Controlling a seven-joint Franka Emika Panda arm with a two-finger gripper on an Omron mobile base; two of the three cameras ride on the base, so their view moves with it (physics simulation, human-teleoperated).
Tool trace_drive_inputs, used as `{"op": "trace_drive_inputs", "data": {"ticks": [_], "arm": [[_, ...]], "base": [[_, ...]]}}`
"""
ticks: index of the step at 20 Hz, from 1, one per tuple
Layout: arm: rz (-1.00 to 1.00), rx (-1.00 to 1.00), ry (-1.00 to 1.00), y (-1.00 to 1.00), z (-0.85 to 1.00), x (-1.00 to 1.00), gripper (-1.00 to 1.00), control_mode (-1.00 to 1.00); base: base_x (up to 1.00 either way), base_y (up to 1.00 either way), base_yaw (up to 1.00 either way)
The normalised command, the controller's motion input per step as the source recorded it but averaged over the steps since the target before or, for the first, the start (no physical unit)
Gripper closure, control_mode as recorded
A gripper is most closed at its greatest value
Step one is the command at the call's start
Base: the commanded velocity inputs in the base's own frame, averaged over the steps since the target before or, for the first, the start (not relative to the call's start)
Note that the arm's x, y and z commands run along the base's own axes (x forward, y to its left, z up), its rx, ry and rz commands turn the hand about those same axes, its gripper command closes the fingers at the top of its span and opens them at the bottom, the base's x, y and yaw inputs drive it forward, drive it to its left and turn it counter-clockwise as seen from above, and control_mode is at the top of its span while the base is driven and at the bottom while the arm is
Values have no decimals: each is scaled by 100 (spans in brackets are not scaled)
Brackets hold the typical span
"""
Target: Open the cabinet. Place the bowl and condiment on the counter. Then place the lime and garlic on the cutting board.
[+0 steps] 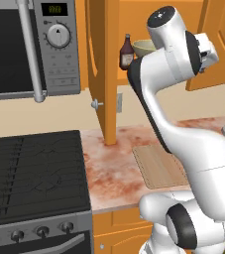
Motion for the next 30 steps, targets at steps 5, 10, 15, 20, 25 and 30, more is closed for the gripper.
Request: {"op": "trace_drive_inputs", "data": {"ticks": [5,10,15,20,25,30], "arm": [[4,-13,0,3,0,29,-100,-100],[7,-17,0,2,0,39,-100,-100],[8,-11,0,0,0,42,-100,-100],[9,-6,4,0,0,43,-100,-100],[8,-8,6,0,1,22,-100,-100],[1,-15,7,-7,3,0,-100,-100]], "base": [[0,0,0],[0,0,0],[0,0,0],[0,0,0],[0,0,0],[0,0,0]]}}
